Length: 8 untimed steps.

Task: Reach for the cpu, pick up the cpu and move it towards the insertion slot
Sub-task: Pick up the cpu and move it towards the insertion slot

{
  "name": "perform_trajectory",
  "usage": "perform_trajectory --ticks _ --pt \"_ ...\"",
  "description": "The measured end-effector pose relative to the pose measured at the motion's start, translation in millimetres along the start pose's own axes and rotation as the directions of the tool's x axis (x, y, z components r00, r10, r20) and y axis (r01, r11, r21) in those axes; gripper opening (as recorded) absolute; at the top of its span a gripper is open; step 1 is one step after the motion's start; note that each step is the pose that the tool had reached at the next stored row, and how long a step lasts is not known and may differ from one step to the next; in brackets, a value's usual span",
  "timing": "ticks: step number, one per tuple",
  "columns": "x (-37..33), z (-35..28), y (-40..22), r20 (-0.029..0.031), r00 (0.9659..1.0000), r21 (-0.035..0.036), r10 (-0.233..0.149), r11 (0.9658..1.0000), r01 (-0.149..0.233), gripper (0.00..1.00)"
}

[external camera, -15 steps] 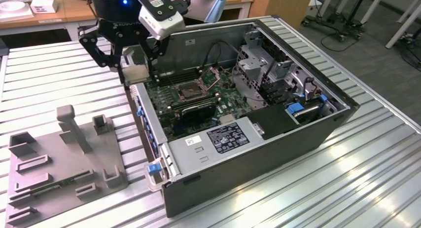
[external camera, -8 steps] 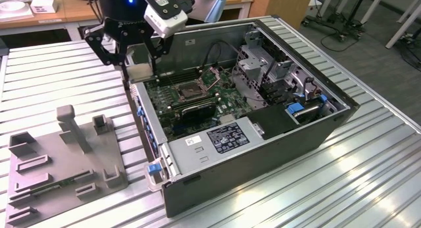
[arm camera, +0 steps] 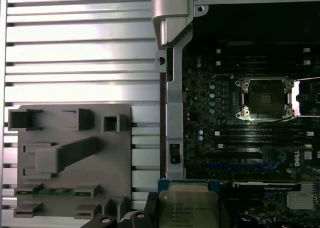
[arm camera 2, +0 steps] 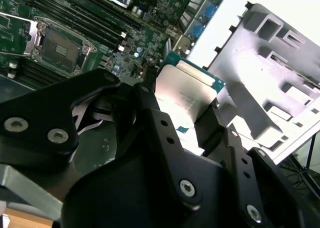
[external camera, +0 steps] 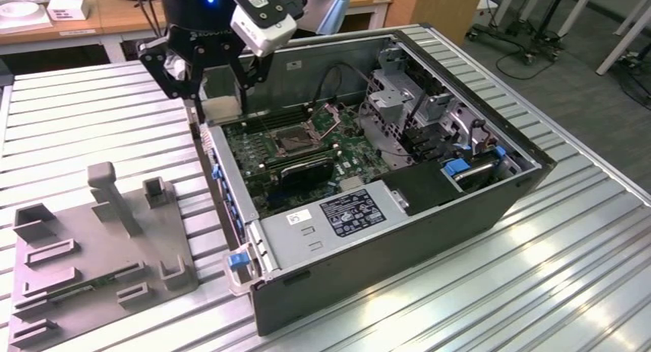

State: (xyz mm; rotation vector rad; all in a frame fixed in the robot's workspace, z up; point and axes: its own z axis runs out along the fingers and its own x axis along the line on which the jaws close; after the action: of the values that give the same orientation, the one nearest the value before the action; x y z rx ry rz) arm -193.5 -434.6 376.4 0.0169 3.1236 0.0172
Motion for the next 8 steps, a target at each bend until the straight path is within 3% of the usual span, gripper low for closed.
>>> perform_trajectory --ticks 8 --pt "-7.3 0.3 1.8 -0.0001 1.0000 0.0000 0.000 1.0000 0.000 0.55"
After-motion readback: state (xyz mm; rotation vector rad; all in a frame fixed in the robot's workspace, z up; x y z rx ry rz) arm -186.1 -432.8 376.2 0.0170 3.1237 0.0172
